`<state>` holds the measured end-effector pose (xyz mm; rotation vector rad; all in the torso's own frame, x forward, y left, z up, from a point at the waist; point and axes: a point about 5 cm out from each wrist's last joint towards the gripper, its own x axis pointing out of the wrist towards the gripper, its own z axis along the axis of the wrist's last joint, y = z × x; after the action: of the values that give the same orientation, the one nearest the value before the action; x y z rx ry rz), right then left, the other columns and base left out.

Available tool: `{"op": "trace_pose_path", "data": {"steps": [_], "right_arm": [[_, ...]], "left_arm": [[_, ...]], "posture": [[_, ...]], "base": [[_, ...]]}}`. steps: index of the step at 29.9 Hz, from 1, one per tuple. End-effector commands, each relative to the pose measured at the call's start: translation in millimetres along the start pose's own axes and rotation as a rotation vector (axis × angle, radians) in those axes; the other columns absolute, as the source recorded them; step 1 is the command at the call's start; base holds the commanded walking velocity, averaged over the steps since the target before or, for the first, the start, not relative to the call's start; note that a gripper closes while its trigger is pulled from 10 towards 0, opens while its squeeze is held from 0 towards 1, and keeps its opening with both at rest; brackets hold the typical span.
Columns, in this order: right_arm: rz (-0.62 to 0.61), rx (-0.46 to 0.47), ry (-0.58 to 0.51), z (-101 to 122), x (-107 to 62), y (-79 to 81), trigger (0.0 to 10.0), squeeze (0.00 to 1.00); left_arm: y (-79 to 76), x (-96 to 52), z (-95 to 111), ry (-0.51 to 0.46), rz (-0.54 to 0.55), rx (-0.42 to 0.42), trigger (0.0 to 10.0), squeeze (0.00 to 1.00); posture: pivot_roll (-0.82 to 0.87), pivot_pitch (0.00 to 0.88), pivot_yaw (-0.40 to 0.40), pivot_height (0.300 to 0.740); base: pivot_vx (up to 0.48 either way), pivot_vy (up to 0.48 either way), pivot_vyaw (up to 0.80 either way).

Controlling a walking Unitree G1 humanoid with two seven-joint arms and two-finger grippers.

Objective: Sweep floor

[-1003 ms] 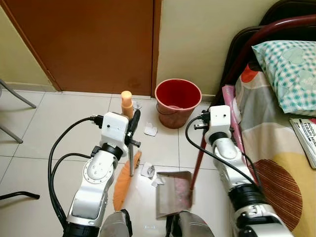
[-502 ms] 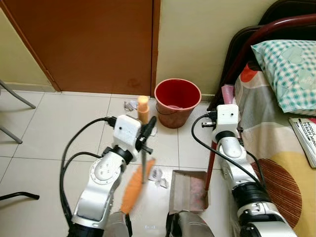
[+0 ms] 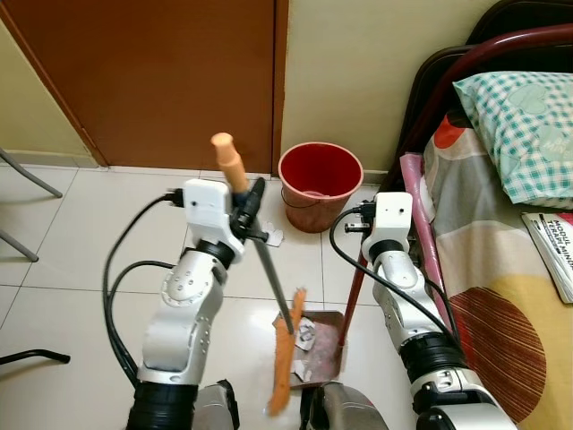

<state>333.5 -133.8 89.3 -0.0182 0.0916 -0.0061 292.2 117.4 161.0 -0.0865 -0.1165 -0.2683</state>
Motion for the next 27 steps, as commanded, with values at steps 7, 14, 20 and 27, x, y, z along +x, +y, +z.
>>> {"op": "trace_pose_path", "data": {"steps": [7, 14, 20, 27], "right_arm": [[-0.012, -0.03, -0.019, 5, 0.8, -11.8, 10.0, 0.0], [-0.006, -0.062, -0.083, 16, -0.7, -18.7, 10.0, 0.0], [-0.02, 0.093, -0.115, 27, -0.9, -26.8, 10.0, 0.0], [-0.027, 0.181, -0.154, 39, -12.8, -40.8, 10.0, 0.0]], "left_arm": [[41.5, -6.9, 5, -0.009, 0.13, 0.173, 10.0, 0.0], [37.9, -11.6, -3, 0.005, 0.122, 0.183, 10.0, 0.0], [28.2, -18.0, -13, 0.025, 0.104, 0.167, 10.0, 0.0], [24.2, -44.8, -44, 0.124, 0.117, 0.181, 10.0, 0.0]], "posture": [[0.0, 0.178, -0.048, 0.74], [0.0, 0.179, -0.05, 0.74], [-0.01, 0.174, -0.051, 0.74], [0.0, 0.149, -0.05, 0.74]], "base": [[0.0, 0.0, 0.0], [0.0, 0.0, 0.0], [0.0, 0.0, 0.0], [0.0, 0.0, 0.0]]}}
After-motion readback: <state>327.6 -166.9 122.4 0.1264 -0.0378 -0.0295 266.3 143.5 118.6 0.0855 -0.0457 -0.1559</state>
